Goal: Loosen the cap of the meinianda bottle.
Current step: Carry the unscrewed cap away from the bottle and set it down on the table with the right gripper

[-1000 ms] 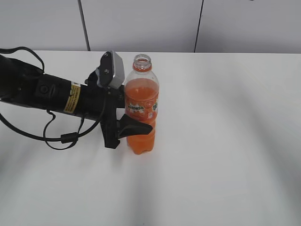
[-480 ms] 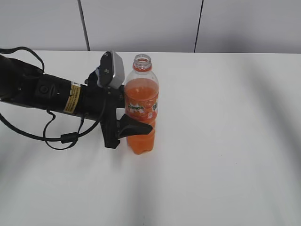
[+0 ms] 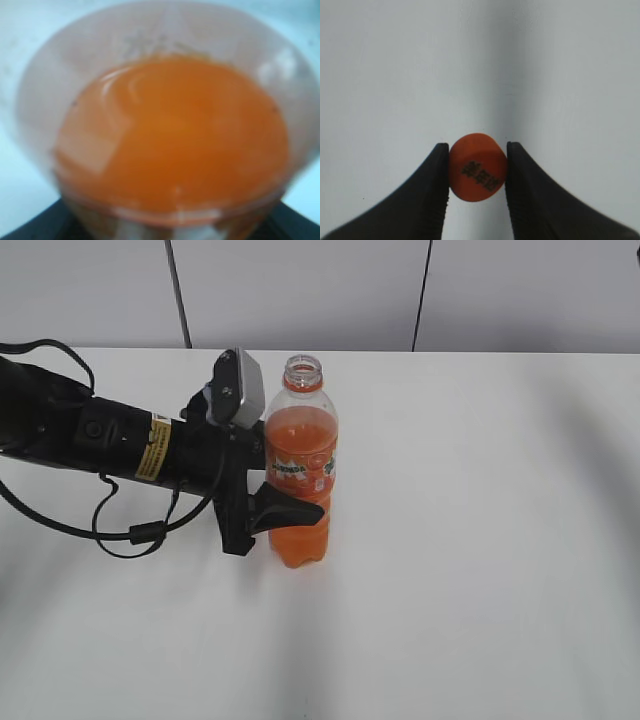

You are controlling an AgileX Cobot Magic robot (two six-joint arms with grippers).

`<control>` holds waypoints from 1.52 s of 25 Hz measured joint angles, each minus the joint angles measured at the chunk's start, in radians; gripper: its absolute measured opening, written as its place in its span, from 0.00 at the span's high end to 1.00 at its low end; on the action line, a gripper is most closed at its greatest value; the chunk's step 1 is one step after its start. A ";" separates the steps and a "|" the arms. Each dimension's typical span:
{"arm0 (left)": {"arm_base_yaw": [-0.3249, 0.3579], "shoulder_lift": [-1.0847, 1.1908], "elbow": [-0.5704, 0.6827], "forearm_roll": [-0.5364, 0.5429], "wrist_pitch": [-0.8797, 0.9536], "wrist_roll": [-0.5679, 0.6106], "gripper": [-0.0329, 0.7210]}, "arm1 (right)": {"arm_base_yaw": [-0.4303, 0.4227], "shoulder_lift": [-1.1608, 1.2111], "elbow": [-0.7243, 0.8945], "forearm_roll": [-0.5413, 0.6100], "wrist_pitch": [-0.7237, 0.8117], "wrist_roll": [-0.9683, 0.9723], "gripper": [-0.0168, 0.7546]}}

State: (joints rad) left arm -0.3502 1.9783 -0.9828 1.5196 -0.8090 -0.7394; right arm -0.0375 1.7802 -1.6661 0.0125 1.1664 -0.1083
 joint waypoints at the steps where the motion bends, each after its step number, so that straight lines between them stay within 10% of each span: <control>1: 0.000 0.000 0.000 0.000 0.000 0.000 0.39 | 0.000 0.000 0.048 0.005 -0.035 0.000 0.64; 14: 0.000 0.000 0.000 -0.001 0.000 0.000 0.39 | 0.000 0.045 0.525 0.017 -0.501 0.000 0.64; 38: 0.000 0.000 0.000 -0.001 0.000 0.000 0.39 | 0.000 0.221 0.546 0.031 -0.669 0.000 0.64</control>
State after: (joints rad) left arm -0.3502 1.9783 -0.9828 1.5187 -0.8090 -0.7394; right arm -0.0375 2.0015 -1.1201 0.0431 0.4972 -0.1083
